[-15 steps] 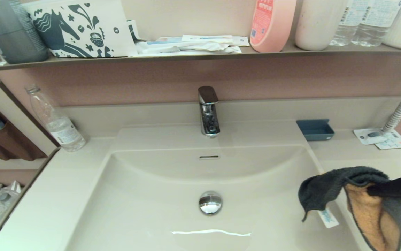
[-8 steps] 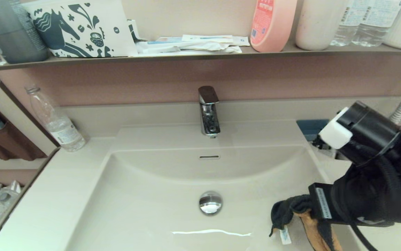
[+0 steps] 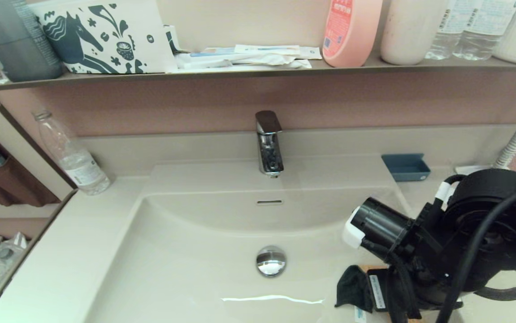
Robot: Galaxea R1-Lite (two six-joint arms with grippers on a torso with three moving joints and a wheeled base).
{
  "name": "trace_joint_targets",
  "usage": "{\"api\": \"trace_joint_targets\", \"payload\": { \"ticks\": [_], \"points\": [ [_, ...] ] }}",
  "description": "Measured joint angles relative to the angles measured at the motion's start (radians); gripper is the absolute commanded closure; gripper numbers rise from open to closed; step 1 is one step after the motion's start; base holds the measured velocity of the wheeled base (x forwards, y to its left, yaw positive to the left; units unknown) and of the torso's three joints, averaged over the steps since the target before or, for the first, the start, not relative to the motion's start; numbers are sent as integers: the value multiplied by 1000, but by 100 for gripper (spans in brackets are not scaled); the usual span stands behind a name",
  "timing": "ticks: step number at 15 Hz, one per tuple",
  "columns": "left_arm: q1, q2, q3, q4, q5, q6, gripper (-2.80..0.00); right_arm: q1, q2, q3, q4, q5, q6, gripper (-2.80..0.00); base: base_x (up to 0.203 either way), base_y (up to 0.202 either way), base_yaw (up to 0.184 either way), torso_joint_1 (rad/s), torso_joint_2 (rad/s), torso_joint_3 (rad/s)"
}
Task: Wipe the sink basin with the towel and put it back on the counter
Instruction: Wipe the sink
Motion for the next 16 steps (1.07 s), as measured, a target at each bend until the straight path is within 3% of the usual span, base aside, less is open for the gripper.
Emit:
{"api": "trace_joint_targets", "payload": {
  "ticks": [5,9,16],
  "points": [
    [0,0,0,1,0,0,0,5,74,83,-177,5,19,0,0,0,0,0,0,0],
    [1,0,0,0,0,0,0,7,130,101,-277,127,20,0,0,0,0,0,0,0],
    [1,0,0,0,0,0,0,134,244,51,-465,199,19,0,0,0,0,0,0,0]
  ]
}}
